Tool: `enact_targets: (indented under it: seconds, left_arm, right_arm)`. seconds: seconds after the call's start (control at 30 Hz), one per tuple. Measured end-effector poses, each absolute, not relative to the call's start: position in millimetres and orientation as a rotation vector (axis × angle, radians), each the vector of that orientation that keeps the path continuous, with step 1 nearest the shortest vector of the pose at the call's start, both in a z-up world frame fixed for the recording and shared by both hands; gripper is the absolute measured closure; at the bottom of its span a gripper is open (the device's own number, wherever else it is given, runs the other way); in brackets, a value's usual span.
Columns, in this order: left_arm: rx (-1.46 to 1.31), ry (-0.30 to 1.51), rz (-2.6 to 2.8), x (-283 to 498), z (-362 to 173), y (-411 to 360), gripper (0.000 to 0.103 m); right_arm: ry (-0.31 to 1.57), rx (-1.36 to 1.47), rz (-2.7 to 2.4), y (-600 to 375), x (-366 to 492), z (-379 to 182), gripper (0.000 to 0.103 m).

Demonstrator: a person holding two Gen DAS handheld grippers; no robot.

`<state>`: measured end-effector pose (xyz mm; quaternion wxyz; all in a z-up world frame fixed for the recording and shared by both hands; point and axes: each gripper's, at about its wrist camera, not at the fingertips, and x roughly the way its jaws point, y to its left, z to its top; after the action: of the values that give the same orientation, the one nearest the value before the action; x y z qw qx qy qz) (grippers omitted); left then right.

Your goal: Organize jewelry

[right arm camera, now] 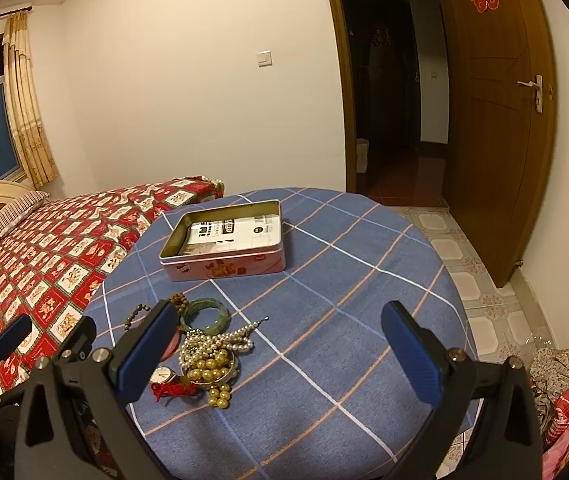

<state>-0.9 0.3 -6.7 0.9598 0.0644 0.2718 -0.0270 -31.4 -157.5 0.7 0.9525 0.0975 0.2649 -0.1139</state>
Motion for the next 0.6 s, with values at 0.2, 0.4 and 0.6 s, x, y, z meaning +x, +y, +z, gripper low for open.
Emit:
enact_targets:
  seconds: [0.2, 0.4, 0.6]
  left_arm:
    - [0.13, 0.552, -0.055, -0.7, -6.1, 0.5, 0.024]
    - [0.13, 0.552, -0.056, -1.3, -4.5, -1.3, 0.024]
    - [0.128, 0.553, -0.056, -0.6, -4.5, -0.8, 0.024]
  right_arm:
    - [0.54, 0.199, -0.23, -157.2, -31.5, 0.9, 0.0]
    - [0.54, 0.199, -0.23, -156.6, -32.2, 0.9, 0.0]
    - [0.54, 0.201, -0.231, -156.8, -32.1, 0.9, 0.0]
